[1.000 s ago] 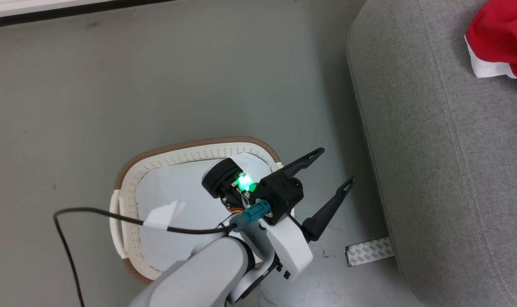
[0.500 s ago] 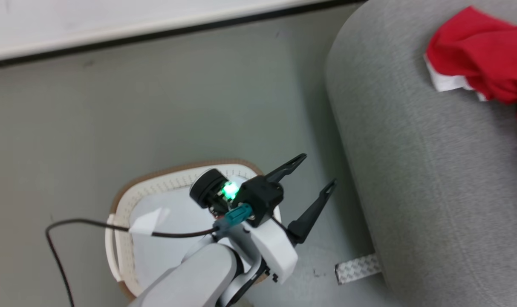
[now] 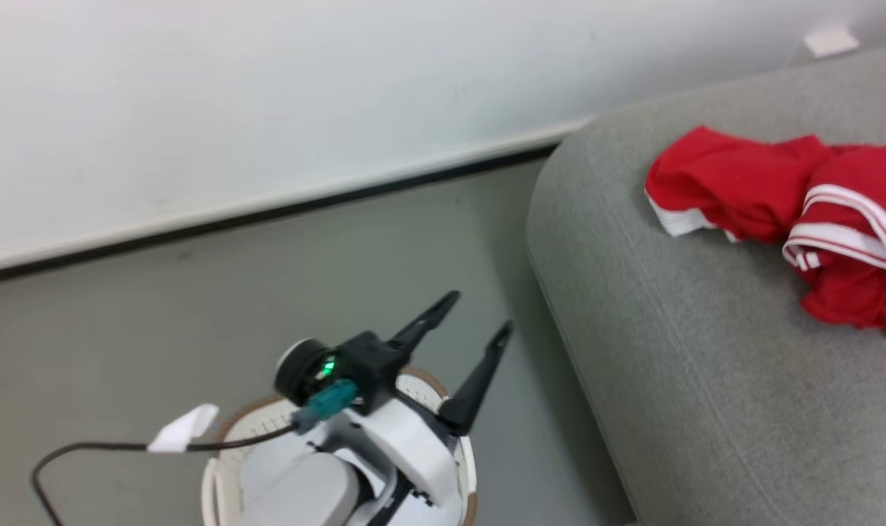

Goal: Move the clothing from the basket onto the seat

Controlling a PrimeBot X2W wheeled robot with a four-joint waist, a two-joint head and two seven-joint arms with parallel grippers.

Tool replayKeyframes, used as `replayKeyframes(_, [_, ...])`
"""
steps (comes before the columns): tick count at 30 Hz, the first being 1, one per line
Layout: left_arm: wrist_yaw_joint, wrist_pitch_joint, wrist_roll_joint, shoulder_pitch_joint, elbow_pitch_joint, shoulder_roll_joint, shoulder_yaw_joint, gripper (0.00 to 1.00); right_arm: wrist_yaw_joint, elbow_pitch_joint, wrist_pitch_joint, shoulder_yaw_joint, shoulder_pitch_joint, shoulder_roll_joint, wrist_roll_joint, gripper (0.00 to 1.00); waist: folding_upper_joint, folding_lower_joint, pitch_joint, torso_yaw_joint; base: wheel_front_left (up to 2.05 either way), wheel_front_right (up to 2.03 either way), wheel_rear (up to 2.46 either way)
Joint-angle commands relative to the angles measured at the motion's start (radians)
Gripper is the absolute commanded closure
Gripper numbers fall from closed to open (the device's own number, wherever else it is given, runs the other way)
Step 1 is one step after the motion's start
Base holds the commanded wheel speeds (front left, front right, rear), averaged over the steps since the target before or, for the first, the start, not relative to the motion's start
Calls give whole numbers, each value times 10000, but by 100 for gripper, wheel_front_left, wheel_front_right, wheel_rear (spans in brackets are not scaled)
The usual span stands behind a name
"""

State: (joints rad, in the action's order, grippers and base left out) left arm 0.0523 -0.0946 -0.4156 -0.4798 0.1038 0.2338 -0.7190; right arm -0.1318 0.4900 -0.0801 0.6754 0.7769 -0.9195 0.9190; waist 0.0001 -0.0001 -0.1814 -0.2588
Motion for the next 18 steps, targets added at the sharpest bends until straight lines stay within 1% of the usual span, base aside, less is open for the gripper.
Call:
replayKeyframes(1, [117, -135, -208, 260, -71, 142, 162, 0, 23, -285, 223, -148, -122, 16, 34, 0, -1, 1, 620, 279, 0, 0, 0])
replayKeyframes(4, [374, -296, -388, 563, -186, 336, 523, 0, 23, -732, 729, -573, -349, 162, -312, 0, -1, 1, 1052, 577, 0, 0, 0])
replayKeyframes(8, [790, -484, -673, 1057, -381, 726, 1093, 0, 23, -1296, 1361, -1351, -882, 662, -666, 0, -1, 1, 1457, 955, 0, 0, 0])
replayKeyframes(12, [1212, -688, -870, 1524, -626, 1081, 1650, 0, 23, -1765, 2061, -2430, -1815, 1331, -1459, 0, -1, 1, 1657, 1329, 0, 0, 0])
replayKeyframes(13, [1301, -733, -919, 1650, -661, 1177, 1796, 0, 23, -1904, 2217, -2705, -2058, 1535, -1779, 0, -1, 1, 1677, 1407, 0, 0, 0])
replayKeyframes(16, [1544, -883, -1081, 2062, -731, 1406, 2167, 0, 23, -2397, 2615, -3653, -3006, 2439, -2561, 0, -1, 1, 1750, 1609, 0, 0, 0])
replayKeyframes(18, [1891, -1036, -1162, 2358, -675, 1499, 2513, 0, 23, -2844, 2753, -4226, -3759, 3112, -3110, 0, -1, 1, 1819, 1725, 0, 0, 0])
